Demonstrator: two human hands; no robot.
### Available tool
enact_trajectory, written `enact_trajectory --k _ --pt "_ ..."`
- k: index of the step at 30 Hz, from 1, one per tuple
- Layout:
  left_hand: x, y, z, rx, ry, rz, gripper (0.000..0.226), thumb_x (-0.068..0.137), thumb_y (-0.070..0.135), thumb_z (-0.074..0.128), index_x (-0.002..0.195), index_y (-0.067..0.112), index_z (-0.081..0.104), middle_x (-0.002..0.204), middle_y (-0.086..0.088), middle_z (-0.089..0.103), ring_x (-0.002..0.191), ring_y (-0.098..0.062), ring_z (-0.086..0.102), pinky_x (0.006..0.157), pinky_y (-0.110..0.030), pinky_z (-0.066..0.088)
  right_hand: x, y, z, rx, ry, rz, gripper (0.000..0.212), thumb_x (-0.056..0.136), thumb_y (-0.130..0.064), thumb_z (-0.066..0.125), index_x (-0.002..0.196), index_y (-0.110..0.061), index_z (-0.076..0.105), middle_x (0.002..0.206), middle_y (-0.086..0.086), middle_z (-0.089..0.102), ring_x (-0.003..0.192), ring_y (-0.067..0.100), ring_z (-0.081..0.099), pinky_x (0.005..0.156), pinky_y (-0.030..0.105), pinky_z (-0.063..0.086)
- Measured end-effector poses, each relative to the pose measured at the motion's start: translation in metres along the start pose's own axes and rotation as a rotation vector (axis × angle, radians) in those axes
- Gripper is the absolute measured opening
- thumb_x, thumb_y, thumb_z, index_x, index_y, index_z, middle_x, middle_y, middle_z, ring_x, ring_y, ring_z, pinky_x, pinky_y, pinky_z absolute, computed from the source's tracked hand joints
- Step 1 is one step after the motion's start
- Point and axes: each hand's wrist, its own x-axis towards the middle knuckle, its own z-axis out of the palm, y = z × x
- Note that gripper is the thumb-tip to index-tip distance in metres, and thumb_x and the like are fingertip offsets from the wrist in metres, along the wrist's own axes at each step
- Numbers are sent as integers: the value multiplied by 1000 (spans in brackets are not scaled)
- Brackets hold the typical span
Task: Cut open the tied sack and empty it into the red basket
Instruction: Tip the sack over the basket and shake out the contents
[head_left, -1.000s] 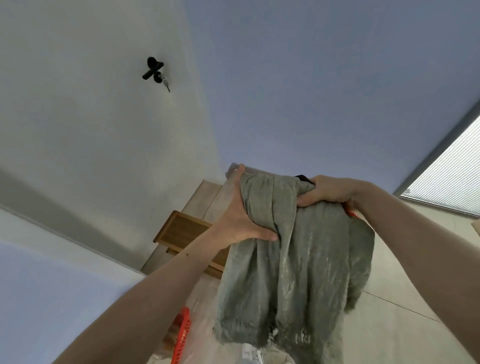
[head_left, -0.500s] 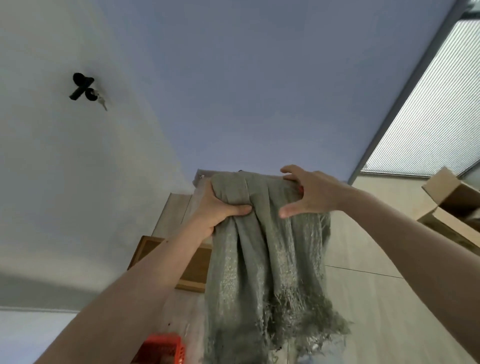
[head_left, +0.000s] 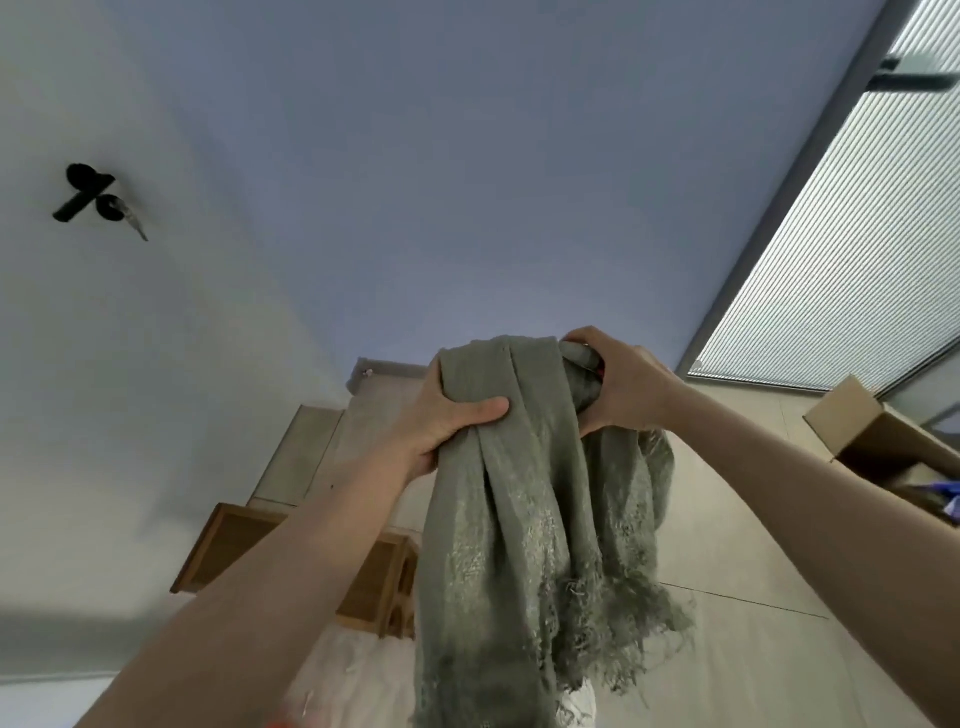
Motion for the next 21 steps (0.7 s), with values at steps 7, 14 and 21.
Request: enact_trajectory --k 7,14,21 --pt "27 -11 22 433 -135 33 140 64 13 92 156 40 -10 158 7 20 124 -6 35 100 -29 37 38 46 -32 188 -1 207 91 53 -28 97 131 -25 50 116 -4 57 107 21 57 83 34 48" --pt "92 -13 23 435 -23 93 103 47 11 99 130 40 45 118 22 53 114 -5 54 81 -14 45 79 54 -41 426 -190 419 70 59 -26 94 119 -16 58 110 8 68 95 28 69 85 46 59" --pt "165 28 5 636 80 33 72 47 35 100 106 21 62 97 9 68 93 -12 66 75 -26 57 116 69 -66 316 117 302 77 66 -62 80 130 -25 58 124 -3 65 104 11 63 82 29 52"
